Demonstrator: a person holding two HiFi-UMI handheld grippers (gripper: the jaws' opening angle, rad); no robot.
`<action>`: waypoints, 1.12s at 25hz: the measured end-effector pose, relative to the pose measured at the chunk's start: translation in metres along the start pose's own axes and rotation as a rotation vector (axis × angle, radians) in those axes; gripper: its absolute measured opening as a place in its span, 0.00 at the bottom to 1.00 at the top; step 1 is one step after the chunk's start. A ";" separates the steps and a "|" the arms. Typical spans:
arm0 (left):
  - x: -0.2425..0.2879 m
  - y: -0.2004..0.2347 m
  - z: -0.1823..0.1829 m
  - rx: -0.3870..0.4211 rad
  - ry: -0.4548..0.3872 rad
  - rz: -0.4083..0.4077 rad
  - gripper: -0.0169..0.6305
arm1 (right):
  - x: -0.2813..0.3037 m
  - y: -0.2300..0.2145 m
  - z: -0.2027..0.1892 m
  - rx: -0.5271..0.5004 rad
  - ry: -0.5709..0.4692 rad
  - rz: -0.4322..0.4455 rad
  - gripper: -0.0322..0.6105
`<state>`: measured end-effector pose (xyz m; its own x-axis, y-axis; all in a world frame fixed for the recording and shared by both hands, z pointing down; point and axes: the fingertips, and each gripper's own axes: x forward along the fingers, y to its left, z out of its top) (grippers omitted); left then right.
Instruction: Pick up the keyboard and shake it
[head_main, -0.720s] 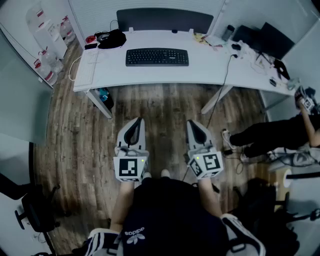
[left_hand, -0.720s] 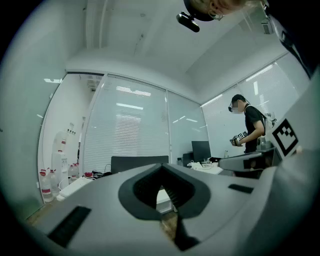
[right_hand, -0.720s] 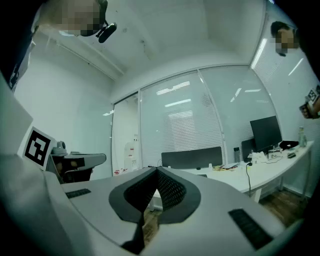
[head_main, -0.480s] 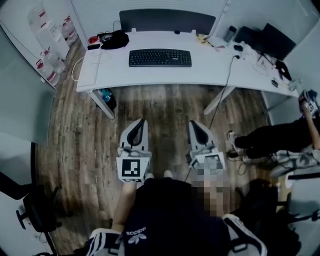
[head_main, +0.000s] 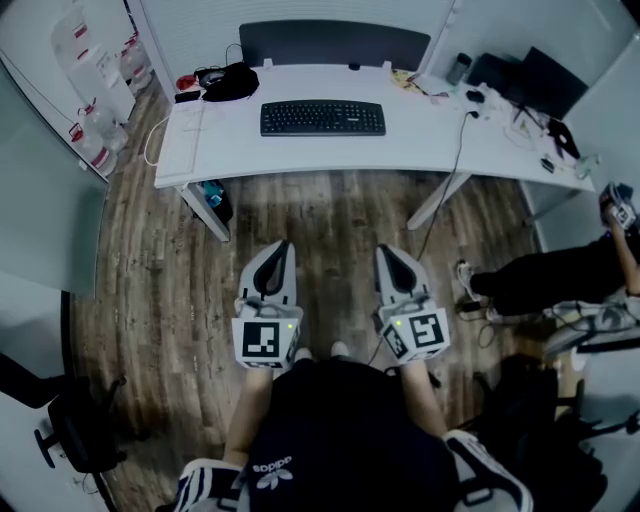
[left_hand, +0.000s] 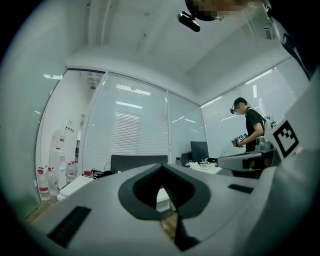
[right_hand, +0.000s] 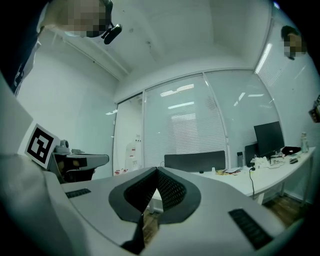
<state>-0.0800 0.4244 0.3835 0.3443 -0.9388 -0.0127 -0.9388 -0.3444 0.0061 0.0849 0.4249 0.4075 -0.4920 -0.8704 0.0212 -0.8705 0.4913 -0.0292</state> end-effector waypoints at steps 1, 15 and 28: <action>0.000 0.002 0.000 0.012 0.000 -0.005 0.03 | 0.001 0.003 0.000 -0.010 -0.003 0.002 0.05; 0.060 0.023 -0.012 -0.020 -0.002 -0.007 0.03 | 0.060 -0.032 -0.011 -0.004 0.021 -0.008 0.05; 0.181 0.016 -0.003 -0.030 -0.021 0.061 0.03 | 0.149 -0.131 0.003 0.023 0.008 0.080 0.06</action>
<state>-0.0329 0.2487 0.3839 0.2861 -0.9577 -0.0324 -0.9572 -0.2872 0.0373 0.1259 0.2309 0.4110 -0.5597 -0.8282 0.0263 -0.8281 0.5579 -0.0543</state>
